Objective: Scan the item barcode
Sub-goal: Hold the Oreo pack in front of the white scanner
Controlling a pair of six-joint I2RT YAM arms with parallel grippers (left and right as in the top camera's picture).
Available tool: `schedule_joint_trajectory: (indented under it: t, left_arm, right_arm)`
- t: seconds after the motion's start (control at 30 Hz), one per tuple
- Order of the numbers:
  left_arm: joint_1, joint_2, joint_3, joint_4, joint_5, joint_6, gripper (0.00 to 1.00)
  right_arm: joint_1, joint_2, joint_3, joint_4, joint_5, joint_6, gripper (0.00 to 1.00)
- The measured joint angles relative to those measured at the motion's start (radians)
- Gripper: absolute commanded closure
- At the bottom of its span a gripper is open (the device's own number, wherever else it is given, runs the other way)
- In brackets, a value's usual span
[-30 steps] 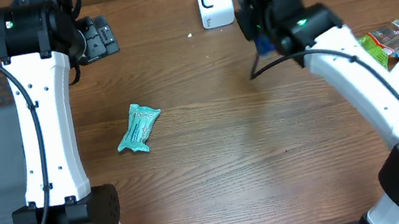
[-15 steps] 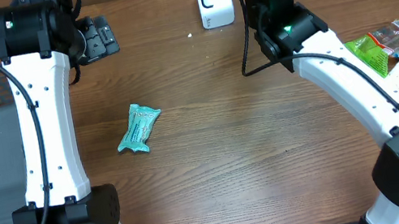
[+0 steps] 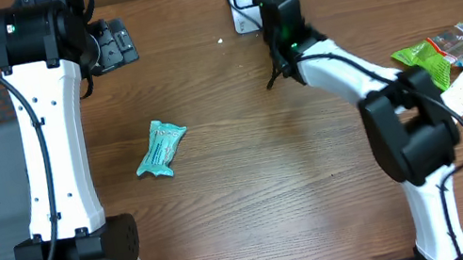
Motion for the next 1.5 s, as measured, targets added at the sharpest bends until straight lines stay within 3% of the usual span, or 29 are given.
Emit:
schedule_joint_trajectory:
  t: [0.53,0.8,1.1,1.5]
  left_arm:
    - [0.000,0.000,0.000,0.000,0.000,0.000,0.00]
    - [0.000,0.000,0.000,0.000,0.000,0.000,0.00]
    - [0.000,0.000,0.000,0.000,0.000,0.000,0.00]
    - [0.000,0.000,0.000,0.000,0.000,0.000,0.00]
  right_arm:
    - [-0.077,0.087,0.000,0.089,-0.214,-0.070,0.96]
    - [-0.084,0.087,0.000,0.089,-0.260,0.118,0.96]
    - [-0.087,0.087,0.000,0.008,-0.310,0.185,0.96]
    - [-0.105,0.087,0.000,-0.040,-0.317,0.076,0.96]
